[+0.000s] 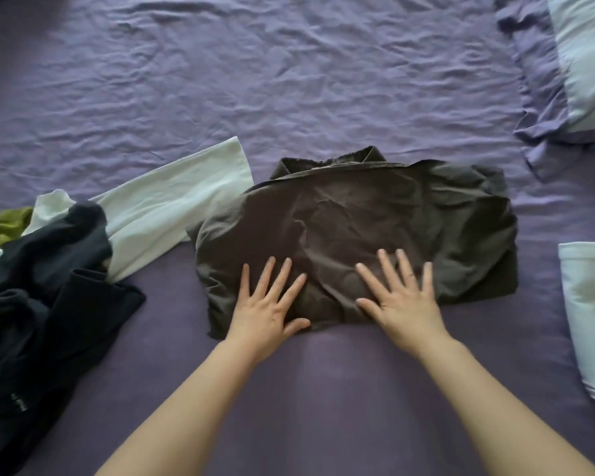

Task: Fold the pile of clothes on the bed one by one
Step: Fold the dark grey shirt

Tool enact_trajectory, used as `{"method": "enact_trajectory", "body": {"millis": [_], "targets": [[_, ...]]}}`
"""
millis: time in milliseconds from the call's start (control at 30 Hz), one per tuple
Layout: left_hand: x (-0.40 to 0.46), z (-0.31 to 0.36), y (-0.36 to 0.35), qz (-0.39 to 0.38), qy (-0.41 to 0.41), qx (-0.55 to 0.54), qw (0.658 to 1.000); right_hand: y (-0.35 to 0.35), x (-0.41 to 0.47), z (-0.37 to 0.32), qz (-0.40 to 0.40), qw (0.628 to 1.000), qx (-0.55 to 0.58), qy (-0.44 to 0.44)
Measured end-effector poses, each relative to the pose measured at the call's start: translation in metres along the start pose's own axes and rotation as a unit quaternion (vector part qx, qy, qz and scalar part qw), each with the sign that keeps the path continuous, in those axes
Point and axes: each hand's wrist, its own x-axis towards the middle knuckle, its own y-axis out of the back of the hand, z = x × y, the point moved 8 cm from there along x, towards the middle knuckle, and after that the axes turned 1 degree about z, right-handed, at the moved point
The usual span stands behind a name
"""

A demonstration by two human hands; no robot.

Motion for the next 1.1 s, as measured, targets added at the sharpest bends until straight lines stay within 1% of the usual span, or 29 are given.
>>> {"method": "enact_trajectory", "body": {"millis": [67,133,200,267,333,400,433,467,500,533,567,600,633,700,767,867,900,933,1000,1033,1067,1100], "targets": [[0.003,-0.012,-0.005,-0.006,-0.033,0.009,0.999,-0.02,-0.002,0.038,-0.038,0.999,-0.018,-0.032],[0.004,-0.018,-0.004,-0.012,-0.049,0.012,0.999,-0.021,-0.005,0.067,-0.059,0.996,-0.037,-0.063],[0.004,-0.015,0.001,-0.017,-0.063,0.01,0.998,-0.017,-0.008,0.082,-0.087,0.989,-0.025,-0.115],[0.0,-0.014,0.016,-0.001,-0.068,0.013,0.998,-0.005,-0.007,0.07,-0.088,0.986,0.001,-0.142],[-0.006,-0.02,0.035,0.039,-0.06,0.026,0.997,0.013,-0.001,0.03,-0.055,0.991,0.039,-0.112],[-0.011,-0.034,0.055,0.101,-0.022,0.027,0.994,0.03,0.008,-0.028,-0.028,0.998,0.061,-0.016],[-0.012,-0.045,0.062,0.119,0.016,0.013,0.993,0.036,0.013,-0.054,-0.019,0.998,0.058,0.026],[-0.013,-0.059,0.066,0.119,0.063,-0.011,0.991,0.037,0.02,-0.072,-0.009,0.998,0.038,0.054],[-0.014,-0.075,0.065,0.107,0.116,-0.046,0.986,0.033,0.027,-0.081,-0.021,0.998,0.025,0.058],[-0.015,-0.091,0.059,0.095,0.175,-0.1,0.975,0.027,0.033,-0.081,-0.024,0.998,0.032,0.046],[-0.016,-0.106,0.054,0.092,0.231,-0.171,0.953,0.019,0.039,-0.077,-0.043,0.998,0.038,0.019],[-0.018,-0.116,0.047,0.087,0.274,-0.254,0.923,0.015,0.042,-0.073,-0.049,0.997,0.053,-0.002],[-0.019,-0.121,0.043,0.091,0.303,-0.336,0.887,0.018,0.045,-0.074,-0.037,0.997,0.074,-0.012],[-0.018,-0.126,0.04,0.115,0.329,-0.447,0.824,0.032,0.051,-0.089,-0.008,0.994,0.107,-0.007],[-0.014,-0.127,0.037,0.12,0.347,-0.514,0.775,0.037,0.058,-0.102,-0.026,0.99,0.14,-0.011],[-0.012,-0.132,0.034,0.128,0.376,-0.576,0.714,0.035,0.07,-0.11,-0.091,0.981,0.167,-0.046],[-0.011,-0.135,0.036,0.135,0.38,-0.594,0.696,0.04,0.073,-0.113,-0.098,0.973,0.203,-0.058],[-0.01,-0.136,0.038,0.139,0.379,-0.61,0.682,0.05,0.076,-0.116,-0.087,0.961,0.255,-0.064],[-0.009,-0.136,0.051,0.147,0.365,-0.65,0.65,0.081,0.075,-0.127,-0.03,0.931,0.362,-0.037],[-0.009,-0.133,0.061,0.153,0.351,-0.68,0.626,0.099,0.071,-0.133,0.001,0.912,0.41,-0.012],[-0.008,-0.128,0.073,0.159,0.328,-0.719,0.592,0.117,0.066,-0.14,0.027,0.89,0.455,0.012],[-0.007,-0.12,0.085,0.16,0.299,-0.766,0.546,0.133,0.06,-0.145,0.05,0.868,0.492,0.033]]}}
